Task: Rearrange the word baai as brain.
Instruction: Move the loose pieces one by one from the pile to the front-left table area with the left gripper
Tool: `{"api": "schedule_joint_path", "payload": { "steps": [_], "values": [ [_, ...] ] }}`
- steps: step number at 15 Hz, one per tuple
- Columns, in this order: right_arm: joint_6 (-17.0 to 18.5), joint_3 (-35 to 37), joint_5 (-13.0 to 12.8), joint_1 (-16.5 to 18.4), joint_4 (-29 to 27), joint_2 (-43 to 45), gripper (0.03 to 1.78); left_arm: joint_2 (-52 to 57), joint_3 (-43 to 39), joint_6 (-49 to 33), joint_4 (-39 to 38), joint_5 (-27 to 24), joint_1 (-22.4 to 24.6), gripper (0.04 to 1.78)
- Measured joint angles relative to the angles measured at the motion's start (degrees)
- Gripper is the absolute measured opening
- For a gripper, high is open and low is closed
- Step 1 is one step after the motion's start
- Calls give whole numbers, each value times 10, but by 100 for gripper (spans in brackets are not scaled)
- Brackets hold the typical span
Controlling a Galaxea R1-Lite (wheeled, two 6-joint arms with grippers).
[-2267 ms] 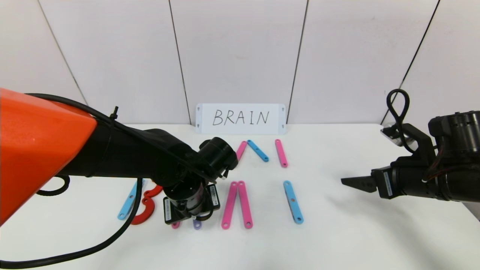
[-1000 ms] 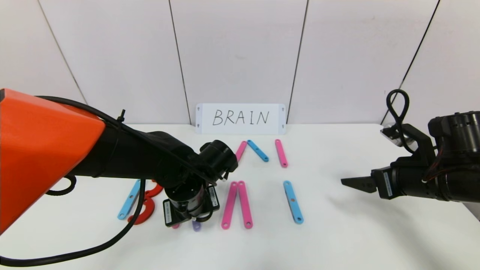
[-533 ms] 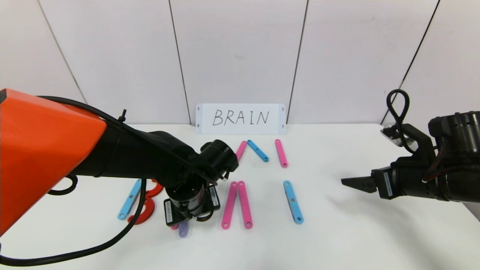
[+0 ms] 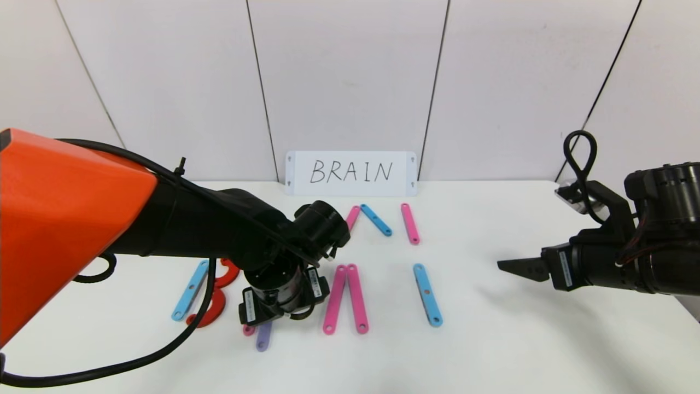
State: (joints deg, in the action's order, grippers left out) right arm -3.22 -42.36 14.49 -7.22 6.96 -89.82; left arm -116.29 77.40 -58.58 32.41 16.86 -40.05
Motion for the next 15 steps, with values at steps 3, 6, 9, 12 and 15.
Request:
{"api": "schedule_joint_path", "payload": {
  "steps": [3, 6, 9, 12, 15],
  "values": [
    [0, 0, 0, 0, 0, 0, 173, -2, 0, 0, 1, 0, 0, 174],
    [0, 0, 0, 0, 0, 0, 173, -2, -1, 0, 4, -1, -1, 174],
    [0, 0, 0, 0, 0, 0, 173, 6, -5, 3, 12, -2, -1, 174],
    [0, 0, 0, 0, 0, 0, 173, 10, -6, 3, 12, -19, -1, 174],
    [0, 0, 0, 0, 0, 0, 173, 12, -11, 3, 11, -36, -1, 174]
  ]
}}
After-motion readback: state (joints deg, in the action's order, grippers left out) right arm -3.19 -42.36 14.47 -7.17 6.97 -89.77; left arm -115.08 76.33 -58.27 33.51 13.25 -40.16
